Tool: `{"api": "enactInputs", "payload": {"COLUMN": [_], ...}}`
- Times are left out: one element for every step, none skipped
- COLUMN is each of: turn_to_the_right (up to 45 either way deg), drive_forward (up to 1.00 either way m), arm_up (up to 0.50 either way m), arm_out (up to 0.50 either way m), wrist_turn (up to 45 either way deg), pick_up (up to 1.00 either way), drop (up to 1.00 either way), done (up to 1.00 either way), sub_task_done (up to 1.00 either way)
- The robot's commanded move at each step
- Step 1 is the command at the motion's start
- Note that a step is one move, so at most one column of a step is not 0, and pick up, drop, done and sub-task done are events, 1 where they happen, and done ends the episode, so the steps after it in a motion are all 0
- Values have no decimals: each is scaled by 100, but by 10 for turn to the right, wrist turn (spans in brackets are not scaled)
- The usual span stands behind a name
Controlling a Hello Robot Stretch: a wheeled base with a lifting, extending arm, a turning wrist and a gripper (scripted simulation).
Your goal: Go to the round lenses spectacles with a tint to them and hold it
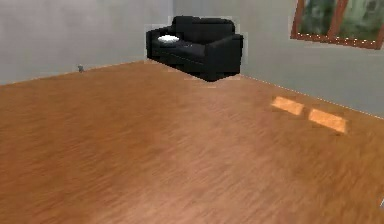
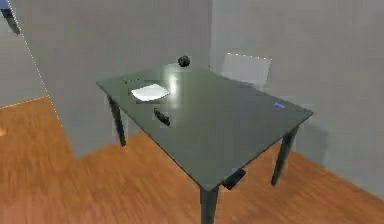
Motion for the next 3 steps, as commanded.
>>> {"api": "enactInputs", "payload": {"turn_to_the_right": [60, 0, 360], "drive_forward": [0, 20, 0], "arm_up": [0, 0, 0], "arm_out": [0, 0, 0], "wrist_turn": [0, 0, 0], "pick_up": [0, 0, 0], "drop": [0, 0, 0], "done": [0, 0, 0], "sub_task_done": [0, 0, 0]}}
